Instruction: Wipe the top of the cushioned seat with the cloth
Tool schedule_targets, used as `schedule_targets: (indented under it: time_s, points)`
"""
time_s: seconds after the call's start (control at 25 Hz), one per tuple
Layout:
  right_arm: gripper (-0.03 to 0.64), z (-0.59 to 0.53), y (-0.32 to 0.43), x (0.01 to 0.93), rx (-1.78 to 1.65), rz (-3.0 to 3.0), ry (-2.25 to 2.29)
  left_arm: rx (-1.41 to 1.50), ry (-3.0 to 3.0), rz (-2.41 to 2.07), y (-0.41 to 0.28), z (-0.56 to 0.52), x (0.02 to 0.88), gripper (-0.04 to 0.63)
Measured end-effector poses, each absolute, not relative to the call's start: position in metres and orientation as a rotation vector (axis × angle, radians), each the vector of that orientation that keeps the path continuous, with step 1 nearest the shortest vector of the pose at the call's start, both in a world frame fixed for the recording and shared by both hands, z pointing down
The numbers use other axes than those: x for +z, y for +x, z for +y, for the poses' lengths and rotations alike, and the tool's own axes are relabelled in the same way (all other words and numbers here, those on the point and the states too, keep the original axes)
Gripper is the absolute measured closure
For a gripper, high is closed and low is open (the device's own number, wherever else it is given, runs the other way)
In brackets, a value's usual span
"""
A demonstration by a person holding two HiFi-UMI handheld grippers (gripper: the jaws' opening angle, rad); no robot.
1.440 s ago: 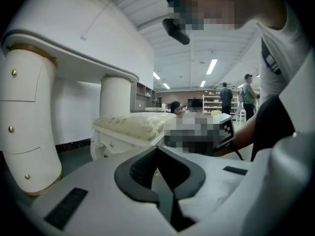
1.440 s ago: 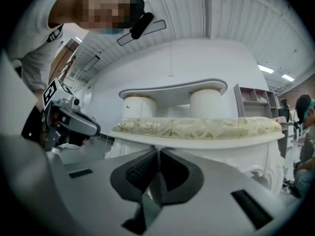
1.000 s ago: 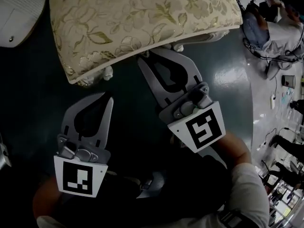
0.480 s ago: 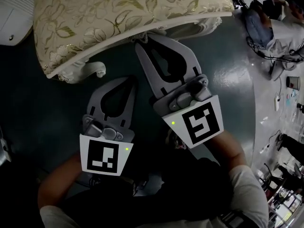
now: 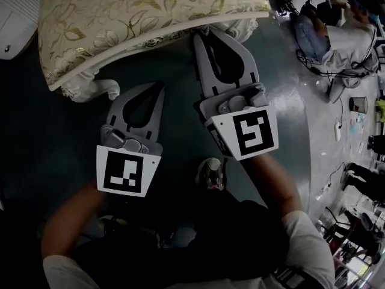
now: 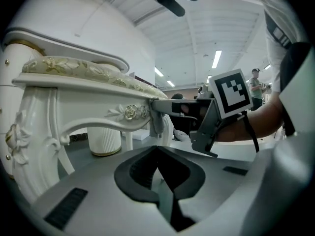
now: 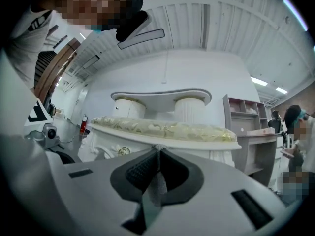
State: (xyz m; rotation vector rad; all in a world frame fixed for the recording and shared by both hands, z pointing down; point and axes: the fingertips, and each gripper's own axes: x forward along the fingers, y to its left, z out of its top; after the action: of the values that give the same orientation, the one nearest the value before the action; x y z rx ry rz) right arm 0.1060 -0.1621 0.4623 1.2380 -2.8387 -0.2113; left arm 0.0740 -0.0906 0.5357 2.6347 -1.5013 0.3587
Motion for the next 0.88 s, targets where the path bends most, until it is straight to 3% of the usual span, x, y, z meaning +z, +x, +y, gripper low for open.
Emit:
schedule_targets:
  time_s: [0.88]
  points:
    - [0.589, -0.204, 0.189, 0.471, -0.325, -2.612, 1.516, 0.398, 2.524, -1.457, 0.08, -0.095, 0.577, 0.581]
